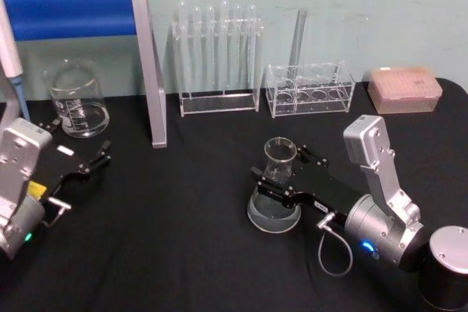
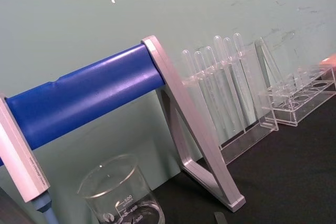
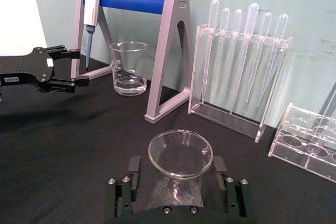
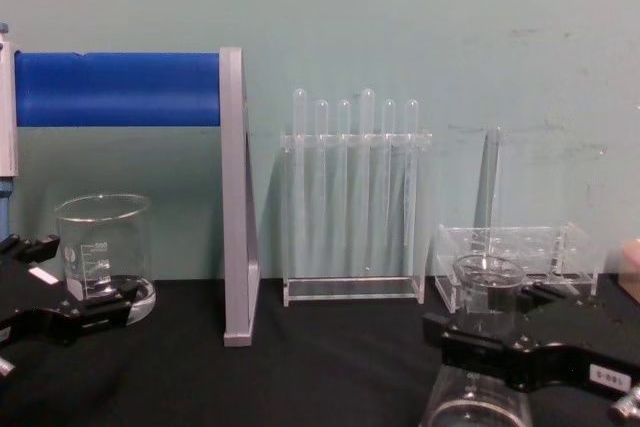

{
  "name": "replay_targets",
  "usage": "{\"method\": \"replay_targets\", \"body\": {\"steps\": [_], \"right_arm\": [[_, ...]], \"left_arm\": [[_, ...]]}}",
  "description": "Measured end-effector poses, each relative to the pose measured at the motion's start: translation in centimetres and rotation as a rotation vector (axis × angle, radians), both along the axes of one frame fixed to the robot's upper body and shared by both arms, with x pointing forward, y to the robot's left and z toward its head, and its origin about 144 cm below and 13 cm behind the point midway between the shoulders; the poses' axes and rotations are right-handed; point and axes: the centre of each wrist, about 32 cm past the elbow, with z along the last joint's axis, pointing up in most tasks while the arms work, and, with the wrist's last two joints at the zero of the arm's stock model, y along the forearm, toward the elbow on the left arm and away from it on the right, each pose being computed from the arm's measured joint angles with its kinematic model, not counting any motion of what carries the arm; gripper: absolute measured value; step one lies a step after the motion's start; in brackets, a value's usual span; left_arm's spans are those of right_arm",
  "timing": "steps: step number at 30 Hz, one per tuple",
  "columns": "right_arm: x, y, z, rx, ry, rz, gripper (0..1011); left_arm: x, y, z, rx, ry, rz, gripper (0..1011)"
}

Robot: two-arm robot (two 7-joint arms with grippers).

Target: Grasp the erlenmeyer flask with one hand, shake it three times, then place it back.

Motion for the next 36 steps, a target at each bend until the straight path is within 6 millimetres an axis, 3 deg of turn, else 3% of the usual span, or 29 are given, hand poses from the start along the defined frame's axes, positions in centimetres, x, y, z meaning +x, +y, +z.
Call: {"method": "replay_targets", "body": {"steps": [6, 19, 36], "right_arm": [[0.0, 0.0, 0.0, 0.000, -0.002, -0.001, 997], [0.0, -0.6, 0.4, -0.004, -0.008, 0.015, 1000], [-2.8, -4.4, 0.5, -0.030, 0.011, 0.073, 1000]], "left_arm": [[0.0, 0.0, 0.0, 0.000, 0.000, 0.000, 1001], [0.0, 0.0, 0.0, 0.000, 0.000, 0.000, 1001], [0.0, 0.0, 0.0, 0.000, 0.000, 0.000, 1001]]}}
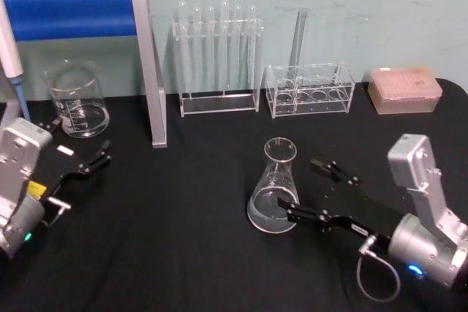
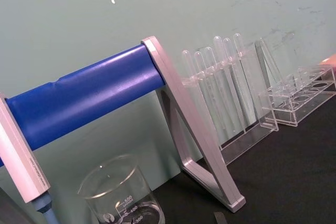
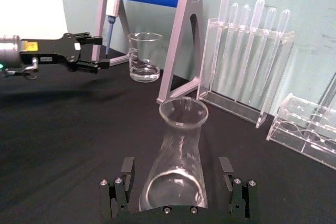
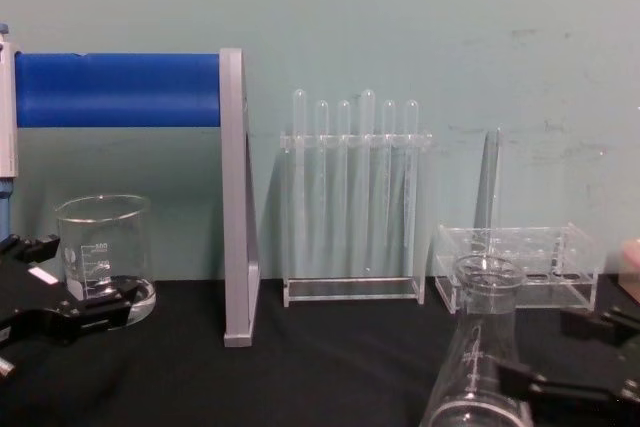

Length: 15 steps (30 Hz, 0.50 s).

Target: Grasp the erlenmeyer flask with one hand, shake it three times, then place it back.

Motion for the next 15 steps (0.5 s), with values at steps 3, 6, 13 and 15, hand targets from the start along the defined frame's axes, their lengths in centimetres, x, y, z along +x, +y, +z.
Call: {"method": "replay_targets", "body": {"steps": [3, 6, 13, 15], "right_arm": [[-0.6, -0.9, 0.0, -0.002, 0.004, 0.009, 1000], [-1.2, -1.9, 0.0, -0.005, 0.009, 0.005, 1000], [-1.2, -3.2, 0.2, -0.012, -0.003, -0.080, 1000], [-1.0, -3.4, 0.2, -0.014, -0.010, -0.106, 1000]], "left_arm": [[0.0, 0.0, 0.0, 0.000, 0.000, 0.000, 1001], [0.0, 0.0, 0.0, 0.000, 0.000, 0.000, 1001], [0.0, 0.0, 0.0, 0.000, 0.000, 0.000, 1001], [0.0, 0.0, 0.0, 0.000, 0.000, 0.000, 1001]]}}
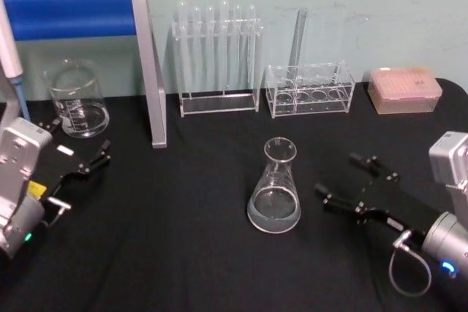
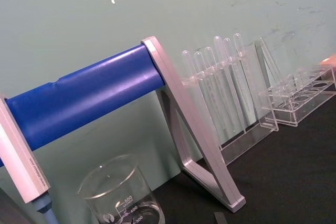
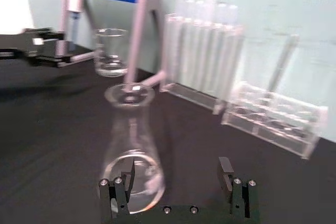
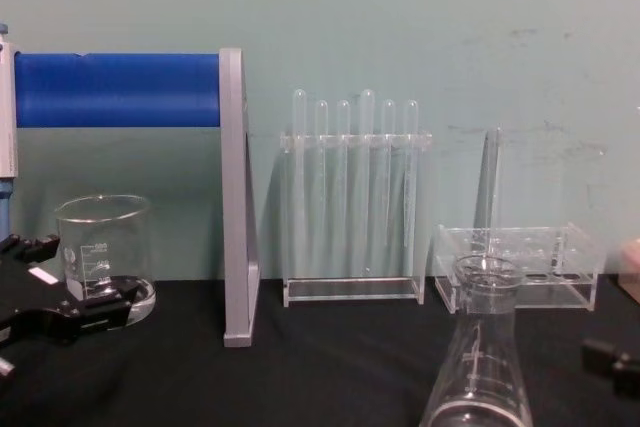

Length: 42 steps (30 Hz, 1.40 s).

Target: Grasp the erlenmeyer flask with one hand, shake it three times, then place it back.

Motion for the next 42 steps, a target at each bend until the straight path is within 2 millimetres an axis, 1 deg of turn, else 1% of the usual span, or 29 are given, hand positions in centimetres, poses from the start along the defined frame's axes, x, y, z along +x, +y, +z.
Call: {"method": "replay_targets", "body": {"steps": [5, 10, 14, 20, 24, 31, 42], "right_arm": [[0.8, -0.1, 0.1, -0.021, -0.028, -0.102, 1000], [2.1, 0.4, 0.0, -0.066, -0.068, -0.210, 1000], [3.3, 1.0, 0.0, -0.106, -0.106, -0.271, 1000], [4.9, 2.5, -0.4, -0.201, -0.189, -0.343, 1000], [5.5, 3.3, -0.8, -0.266, -0.239, -0.368, 1000], [6.0, 4.1, -1.8, -0.330, -0.264, -0.376, 1000], [6.2, 4.2, -2.1, -0.342, -0.260, -0.375, 1000]], "left_arm": [[0.0, 0.0, 0.0, 0.000, 0.000, 0.000, 1001], [0.0, 0.0, 0.0, 0.000, 0.000, 0.000, 1001], [0.0, 0.0, 0.0, 0.000, 0.000, 0.000, 1001], [0.0, 0.0, 0.0, 0.000, 0.000, 0.000, 1001], [0.0, 0.0, 0.0, 0.000, 0.000, 0.000, 1001], [0.0, 0.0, 0.0, 0.000, 0.000, 0.000, 1001], [0.0, 0.0, 0.0, 0.000, 0.000, 0.000, 1001]]}}
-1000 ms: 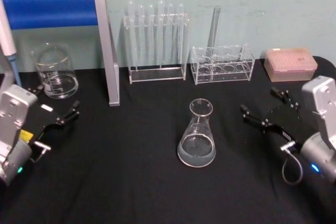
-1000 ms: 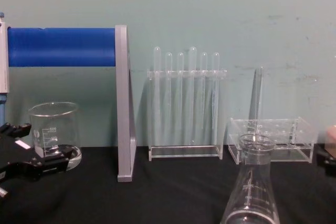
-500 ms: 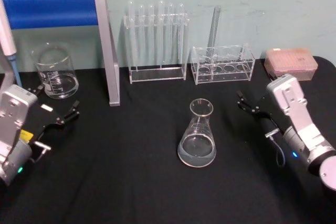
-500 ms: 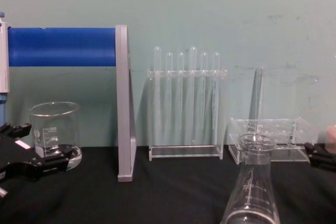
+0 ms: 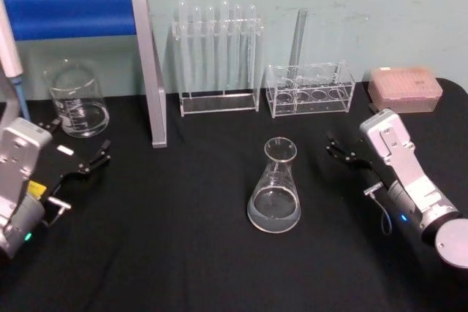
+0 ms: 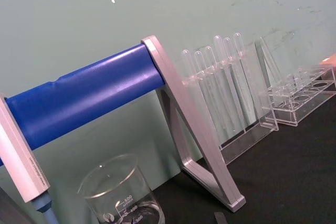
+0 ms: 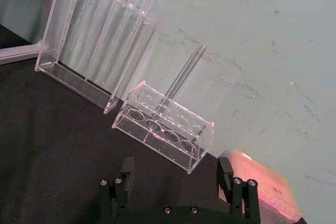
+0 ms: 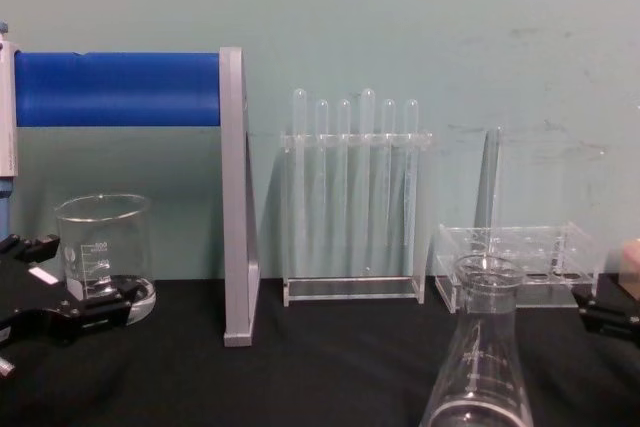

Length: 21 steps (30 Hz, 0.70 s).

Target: Grasp the erlenmeyer flask with one hand, shake it three times, then place it back.

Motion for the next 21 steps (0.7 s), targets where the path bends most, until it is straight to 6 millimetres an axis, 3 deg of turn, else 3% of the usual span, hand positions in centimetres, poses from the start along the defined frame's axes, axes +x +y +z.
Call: {"method": "replay_targets", "body": {"steps": [21], "right_arm": [[-0.03, -0.05, 0.09, 0.003, 0.000, 0.001, 1000]], "left_arm": [[0.00, 0.00, 0.00, 0.000, 0.000, 0.000, 1001]]}}
